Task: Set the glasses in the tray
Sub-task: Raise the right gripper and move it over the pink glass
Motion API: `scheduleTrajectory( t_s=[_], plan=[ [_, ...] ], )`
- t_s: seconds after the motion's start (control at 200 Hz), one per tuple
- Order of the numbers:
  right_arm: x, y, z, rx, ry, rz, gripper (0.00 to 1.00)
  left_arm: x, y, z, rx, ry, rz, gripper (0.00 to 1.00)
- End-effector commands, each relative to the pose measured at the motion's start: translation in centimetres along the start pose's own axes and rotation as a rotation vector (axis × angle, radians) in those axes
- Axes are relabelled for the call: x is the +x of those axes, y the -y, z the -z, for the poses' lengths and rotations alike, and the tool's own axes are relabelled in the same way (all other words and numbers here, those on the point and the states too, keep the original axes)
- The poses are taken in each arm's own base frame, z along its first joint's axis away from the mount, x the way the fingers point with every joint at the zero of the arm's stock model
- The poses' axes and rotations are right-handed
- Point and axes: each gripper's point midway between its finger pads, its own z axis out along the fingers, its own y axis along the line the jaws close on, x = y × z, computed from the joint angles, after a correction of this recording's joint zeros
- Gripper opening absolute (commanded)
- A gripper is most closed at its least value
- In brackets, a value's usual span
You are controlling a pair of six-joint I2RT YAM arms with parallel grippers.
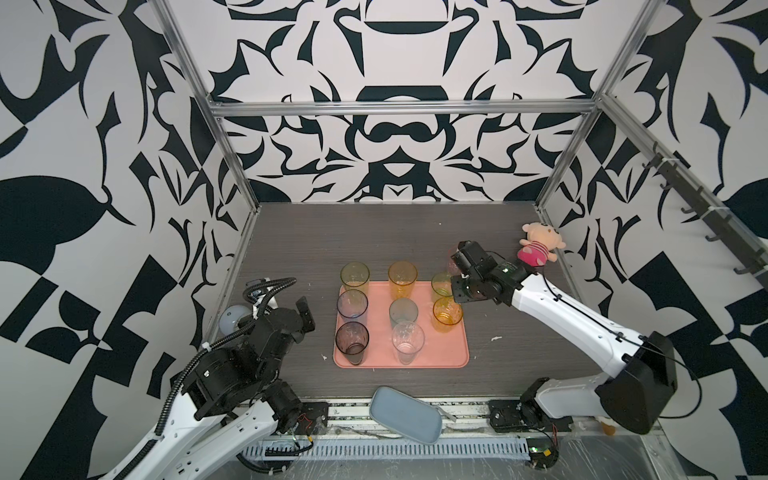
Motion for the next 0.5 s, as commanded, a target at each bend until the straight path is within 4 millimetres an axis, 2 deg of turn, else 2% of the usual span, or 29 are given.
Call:
scheduleTrajectory(
  t_s=[0.0, 0.265, 0.495],
  plan=[
    [-2.6, 0.9, 2.2, 0.036, 0.109, 0.011, 0.42, 0.4, -0.3, -0.1, -0.006, -0.003, -0.001, 0.99],
    [-6.3, 2.7, 3.4, 0.051, 0.207, -0.039, 0.47, 0.4, -0.3, -0.1, -0.011, -0.003, -0.003, 0.99],
    [-9.3, 5.0, 2.2, 0.053, 0.240, -0.121, 0.50, 0.4, -0.4, -0.1, -0.015, -0.001, -0.005, 0.99]
  ],
)
